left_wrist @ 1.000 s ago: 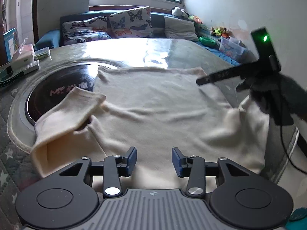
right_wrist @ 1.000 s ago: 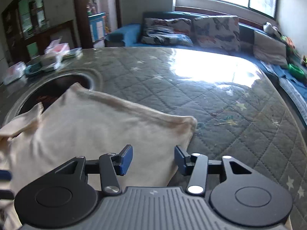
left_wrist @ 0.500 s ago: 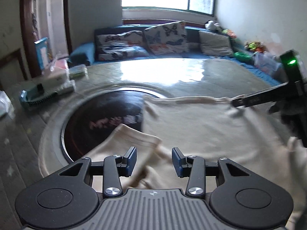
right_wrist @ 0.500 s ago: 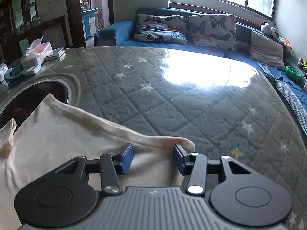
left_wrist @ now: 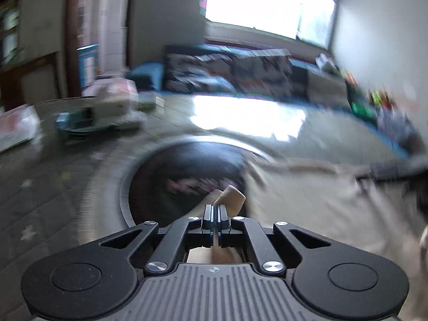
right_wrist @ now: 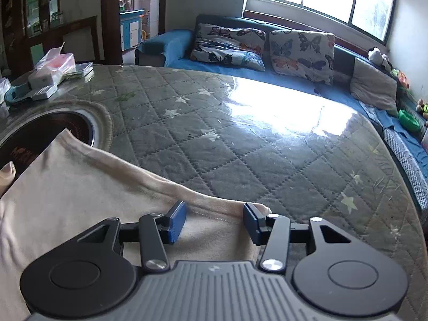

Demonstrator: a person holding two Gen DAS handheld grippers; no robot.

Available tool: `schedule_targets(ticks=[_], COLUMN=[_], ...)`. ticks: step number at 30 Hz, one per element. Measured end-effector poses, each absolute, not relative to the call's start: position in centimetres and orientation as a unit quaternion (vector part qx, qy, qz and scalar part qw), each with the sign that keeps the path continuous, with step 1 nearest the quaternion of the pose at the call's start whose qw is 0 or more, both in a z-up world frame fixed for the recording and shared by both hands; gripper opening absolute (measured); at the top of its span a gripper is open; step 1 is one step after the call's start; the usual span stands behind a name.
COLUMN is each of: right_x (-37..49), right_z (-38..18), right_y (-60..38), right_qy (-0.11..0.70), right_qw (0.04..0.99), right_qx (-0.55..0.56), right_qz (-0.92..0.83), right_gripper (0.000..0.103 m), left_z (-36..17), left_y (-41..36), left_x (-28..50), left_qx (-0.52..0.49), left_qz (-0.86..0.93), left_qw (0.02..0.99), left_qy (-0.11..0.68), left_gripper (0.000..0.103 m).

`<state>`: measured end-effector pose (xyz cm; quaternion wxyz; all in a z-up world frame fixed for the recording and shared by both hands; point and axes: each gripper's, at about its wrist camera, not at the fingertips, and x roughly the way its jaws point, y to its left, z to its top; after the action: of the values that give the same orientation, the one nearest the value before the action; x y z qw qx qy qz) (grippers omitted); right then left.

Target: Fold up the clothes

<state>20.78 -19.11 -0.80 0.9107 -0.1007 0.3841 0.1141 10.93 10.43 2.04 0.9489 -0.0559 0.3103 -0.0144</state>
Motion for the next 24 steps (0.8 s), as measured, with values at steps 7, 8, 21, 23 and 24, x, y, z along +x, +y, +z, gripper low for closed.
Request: schedule_targets(ticks=[7, 8, 21, 23, 24], right_x=[16.5, 15.7, 5.6, 4.4, 3.7], right_z=[0.6, 0.8, 2.0, 1.9, 1.6], right_y=[-16.5, -15.9, -6.0, -4.2, -3.2], right_qy=[0.371, 0.370, 0.327, 0.322, 0.320], right_qw=[0.904, 0.901, 0.838, 0.819, 0.809], right_qx=[-0.122, -0.127, -0.203, -0.210, -0.215], right_qz=[0.174, 0.187, 0.387, 0.425, 0.444], right_gripper=[0.050, 0.052, 0.053, 0.053, 0.053], left_z=[3.4, 3.2, -0.6, -0.7, -0.6], left_y=[18.0, 19.0, 23.5, 23.5, 23.5], left_x=[7.9, 7.5, 4.0, 4.3, 4.5], left_qx=[-0.122, -0.128, -0.140, -0.136, -0.134], left_qz=[0.071, 0.083, 0.159, 0.163, 0.163], left_qw=[0.950, 0.949, 0.926, 0.925, 0.926], left_qy=[0.279, 0.277, 0.313, 0.314, 0.314], left_gripper=[0.002, 0.002, 0.003, 0.003, 0.003])
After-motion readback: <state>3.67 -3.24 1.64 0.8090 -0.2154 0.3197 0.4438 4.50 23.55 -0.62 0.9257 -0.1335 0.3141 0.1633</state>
